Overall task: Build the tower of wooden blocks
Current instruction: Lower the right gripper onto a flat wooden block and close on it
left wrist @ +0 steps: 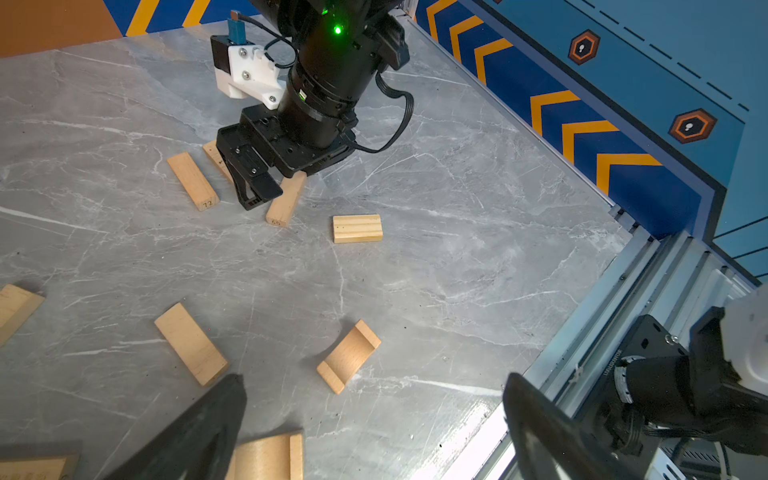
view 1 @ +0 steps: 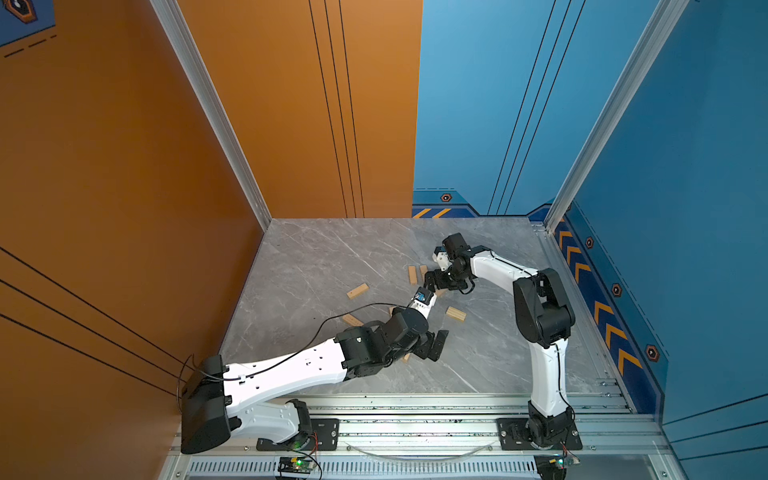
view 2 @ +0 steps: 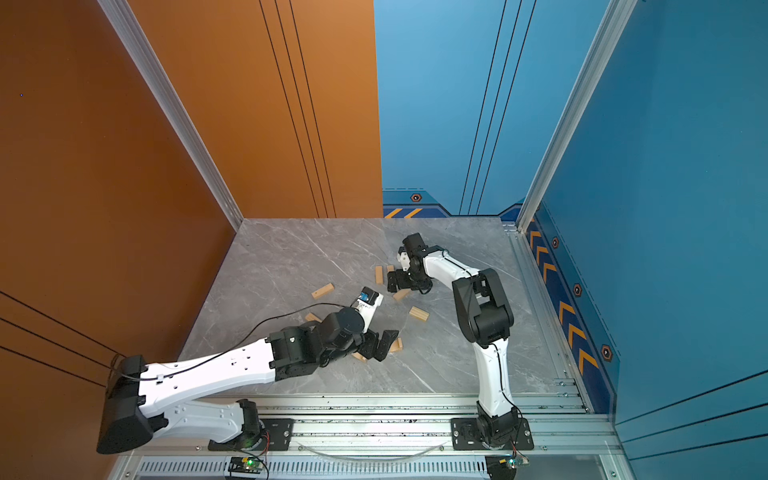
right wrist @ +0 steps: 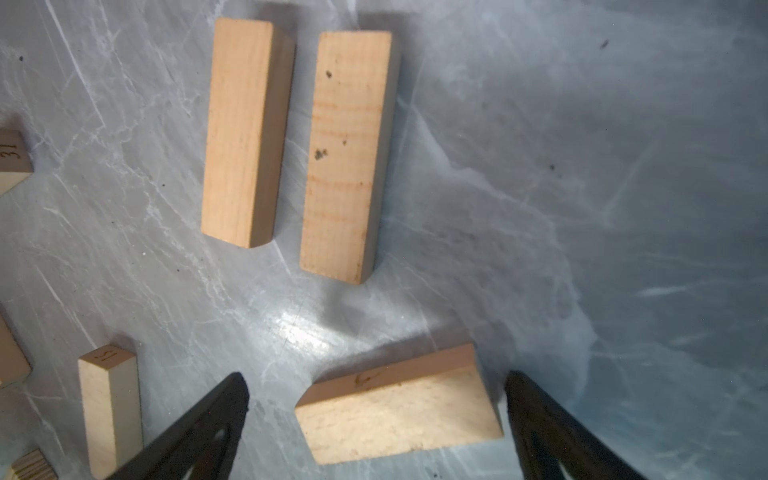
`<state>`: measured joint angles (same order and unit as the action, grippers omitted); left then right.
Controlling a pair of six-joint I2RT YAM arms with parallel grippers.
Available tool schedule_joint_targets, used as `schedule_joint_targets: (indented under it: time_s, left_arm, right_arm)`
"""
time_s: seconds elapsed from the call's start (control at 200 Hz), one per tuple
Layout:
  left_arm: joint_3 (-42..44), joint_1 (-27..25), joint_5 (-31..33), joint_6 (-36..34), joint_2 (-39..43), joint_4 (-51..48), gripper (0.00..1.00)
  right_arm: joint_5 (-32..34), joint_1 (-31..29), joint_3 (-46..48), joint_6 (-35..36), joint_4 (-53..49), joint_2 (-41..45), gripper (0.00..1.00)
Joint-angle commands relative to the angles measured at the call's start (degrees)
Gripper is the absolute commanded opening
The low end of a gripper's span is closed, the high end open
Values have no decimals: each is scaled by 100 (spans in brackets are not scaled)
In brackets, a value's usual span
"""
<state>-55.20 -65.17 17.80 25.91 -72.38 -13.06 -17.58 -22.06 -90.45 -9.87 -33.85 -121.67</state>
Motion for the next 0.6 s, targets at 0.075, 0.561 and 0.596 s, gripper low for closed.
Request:
schedule_joint_targets:
  time_s: [0.075,0.561,0.596]
  left_arm:
    - [237,94,-42,18,289,81,98]
    - [931,105,13,318,1147,172,98]
    - [948,101,32,327,1180,169,98]
  right_arm:
    - [-176,-77,232,-2,-140,24,97]
    - [485,-600,716,-159,-257,504,96]
    - [641,-638,672,-189,-316,495,97]
